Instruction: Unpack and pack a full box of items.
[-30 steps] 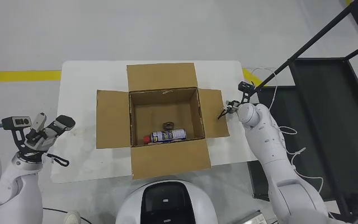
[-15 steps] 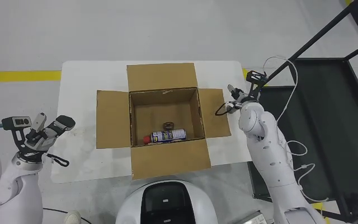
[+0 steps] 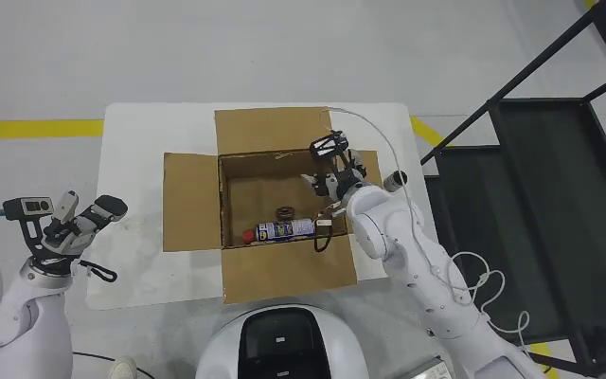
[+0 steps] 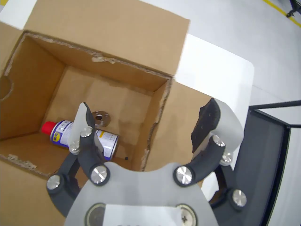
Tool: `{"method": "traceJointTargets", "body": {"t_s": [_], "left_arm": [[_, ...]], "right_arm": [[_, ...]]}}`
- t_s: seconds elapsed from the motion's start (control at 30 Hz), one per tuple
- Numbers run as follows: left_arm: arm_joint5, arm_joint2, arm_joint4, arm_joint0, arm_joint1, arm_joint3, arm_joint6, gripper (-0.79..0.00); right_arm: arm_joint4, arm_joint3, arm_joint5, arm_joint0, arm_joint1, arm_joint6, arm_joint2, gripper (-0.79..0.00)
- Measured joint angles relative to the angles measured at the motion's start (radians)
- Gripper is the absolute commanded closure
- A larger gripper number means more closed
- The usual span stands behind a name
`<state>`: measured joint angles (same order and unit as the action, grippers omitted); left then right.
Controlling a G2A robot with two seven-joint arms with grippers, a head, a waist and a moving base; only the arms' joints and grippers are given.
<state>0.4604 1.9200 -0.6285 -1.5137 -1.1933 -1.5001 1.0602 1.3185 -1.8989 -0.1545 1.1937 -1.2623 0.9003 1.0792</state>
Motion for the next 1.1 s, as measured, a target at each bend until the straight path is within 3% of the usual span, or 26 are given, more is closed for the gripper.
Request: {"method": "traceJointTargets", "body": {"t_s": [0.17,1.1], "left_arm": [[0.0,0.0,0.0,0.0,0.0,0.0,0.0,-0.785],[0.0,0.0,0.0,0.0,0.0,0.0,0.0,-0.785]], "right_arm": [[-0.056,0.008,0.019,-0.012,-0.014,-0.009,-0.051,-0.785],[-0.072,0.008,0.02,-0.011,-0.015,-0.015,-0.05,-0.785]]}}
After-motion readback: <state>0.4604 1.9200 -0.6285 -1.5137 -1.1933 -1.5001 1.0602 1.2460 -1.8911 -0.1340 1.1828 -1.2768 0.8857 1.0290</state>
